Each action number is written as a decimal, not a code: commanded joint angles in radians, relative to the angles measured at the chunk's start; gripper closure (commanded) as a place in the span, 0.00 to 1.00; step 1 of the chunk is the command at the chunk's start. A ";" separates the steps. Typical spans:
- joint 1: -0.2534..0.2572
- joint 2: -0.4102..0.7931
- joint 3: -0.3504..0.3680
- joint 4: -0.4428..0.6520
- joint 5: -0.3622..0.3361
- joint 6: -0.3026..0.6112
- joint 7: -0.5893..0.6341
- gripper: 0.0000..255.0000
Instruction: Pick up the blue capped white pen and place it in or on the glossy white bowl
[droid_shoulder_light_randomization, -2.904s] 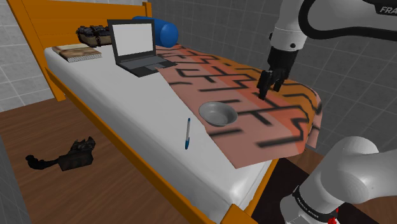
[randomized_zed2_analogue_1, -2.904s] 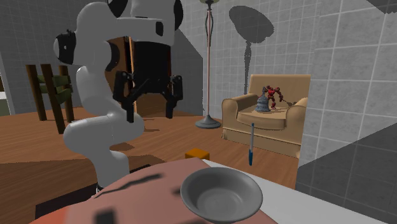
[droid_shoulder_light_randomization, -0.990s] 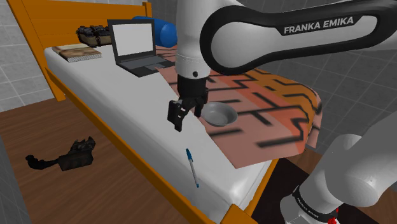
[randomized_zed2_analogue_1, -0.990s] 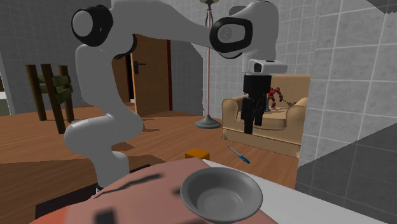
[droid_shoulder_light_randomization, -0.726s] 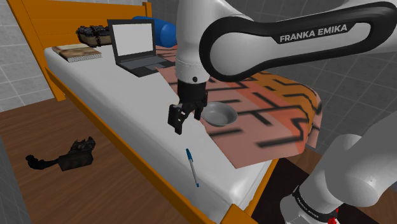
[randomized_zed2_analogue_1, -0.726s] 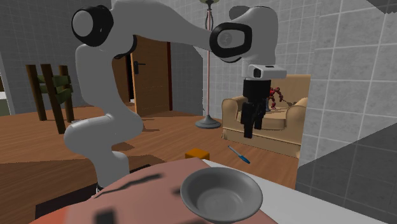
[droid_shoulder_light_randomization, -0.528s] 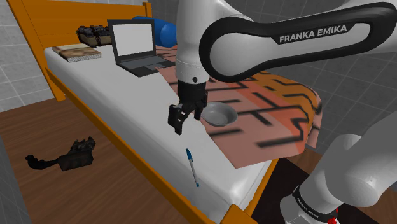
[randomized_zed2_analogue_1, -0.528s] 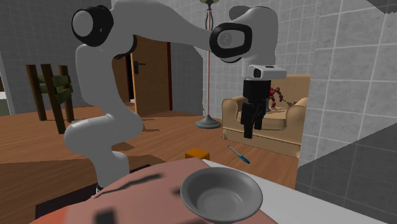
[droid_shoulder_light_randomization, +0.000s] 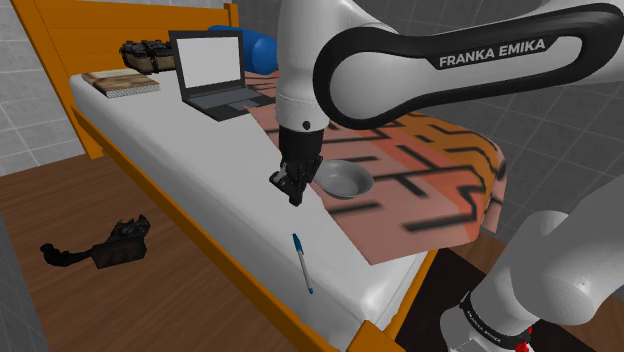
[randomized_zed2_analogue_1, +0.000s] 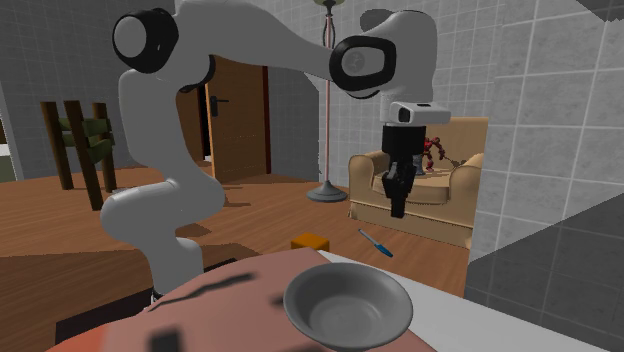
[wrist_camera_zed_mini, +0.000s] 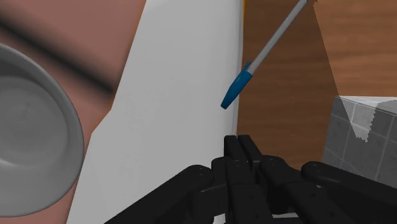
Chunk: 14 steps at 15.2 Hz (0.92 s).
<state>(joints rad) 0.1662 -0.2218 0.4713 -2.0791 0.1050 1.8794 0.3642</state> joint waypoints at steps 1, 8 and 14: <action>0.000 0.000 0.000 0.000 0.000 0.000 0.000 1.00; -0.003 -0.106 0.034 -0.163 0.077 0.112 0.269 0.00; -0.016 -0.179 0.135 -0.326 0.160 0.276 0.632 0.00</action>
<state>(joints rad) 0.1516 -0.3989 0.5987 -2.3881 0.2593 2.1354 0.9718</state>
